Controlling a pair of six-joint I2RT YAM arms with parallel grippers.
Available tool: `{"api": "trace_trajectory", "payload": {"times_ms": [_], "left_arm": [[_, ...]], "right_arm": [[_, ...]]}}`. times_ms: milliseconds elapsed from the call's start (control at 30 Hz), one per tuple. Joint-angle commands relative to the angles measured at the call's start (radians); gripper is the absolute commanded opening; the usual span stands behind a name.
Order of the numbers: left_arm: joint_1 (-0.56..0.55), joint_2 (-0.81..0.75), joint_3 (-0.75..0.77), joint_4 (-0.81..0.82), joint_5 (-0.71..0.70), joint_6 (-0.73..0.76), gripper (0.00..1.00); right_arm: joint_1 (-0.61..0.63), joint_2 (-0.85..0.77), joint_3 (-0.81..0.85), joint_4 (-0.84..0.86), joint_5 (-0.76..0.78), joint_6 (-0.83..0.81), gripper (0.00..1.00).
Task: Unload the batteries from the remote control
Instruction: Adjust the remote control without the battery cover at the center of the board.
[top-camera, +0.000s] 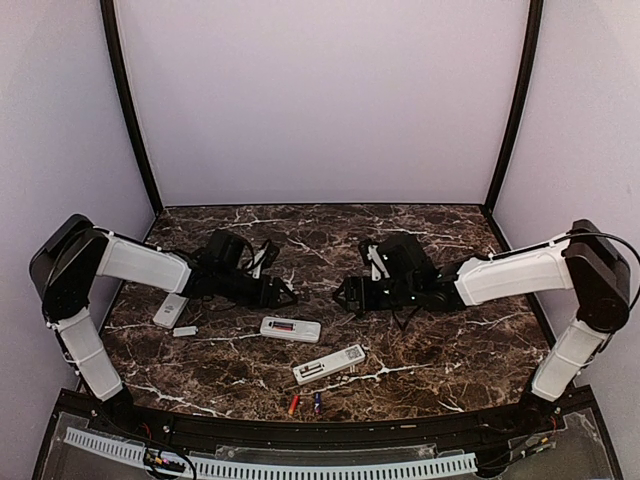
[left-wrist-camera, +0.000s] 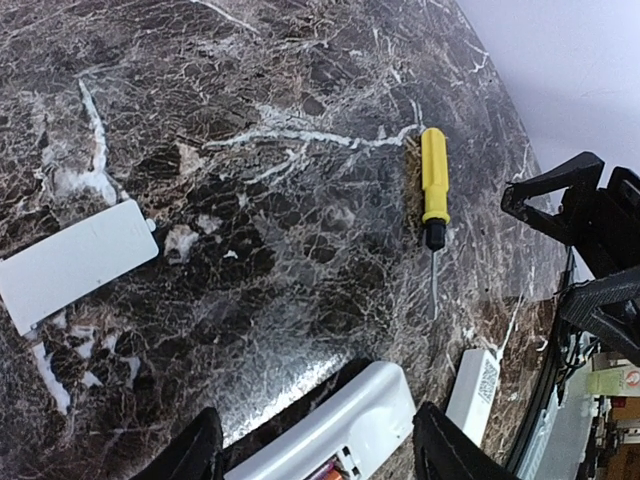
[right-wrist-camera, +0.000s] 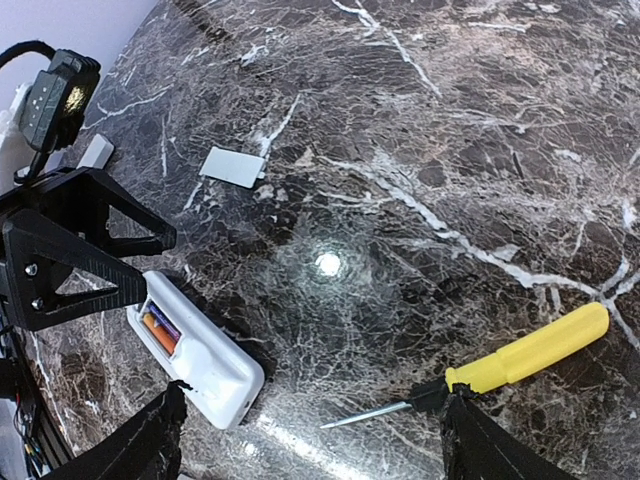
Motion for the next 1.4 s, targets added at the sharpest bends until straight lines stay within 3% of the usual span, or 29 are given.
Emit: {"api": "trace_trajectory", "payload": {"times_ms": [0, 533, 800, 1267, 1367], "left_arm": [[-0.024, 0.032, 0.042, -0.102, -0.045, 0.07, 0.64], [-0.068, -0.06, -0.049, -0.228, -0.054, 0.068, 0.64], [-0.101, -0.138, -0.114, -0.192, 0.008, 0.014, 0.64], [-0.135, -0.135, -0.143, -0.072, 0.039, -0.066, 0.65], [-0.142, -0.13, -0.136, -0.074, 0.04, -0.075, 0.65]], "right_arm": [[-0.014, -0.025, -0.029, 0.041, 0.006, 0.033, 0.86], [-0.016, -0.054, -0.039, 0.001, 0.045, 0.071, 0.83], [-0.016, -0.049, -0.024, -0.029, 0.055, 0.084, 0.81], [-0.025, -0.015, 0.009, -0.132, 0.117, 0.143, 0.8], [-0.037, -0.004, 0.018, -0.145, 0.107, 0.157, 0.75]]}}
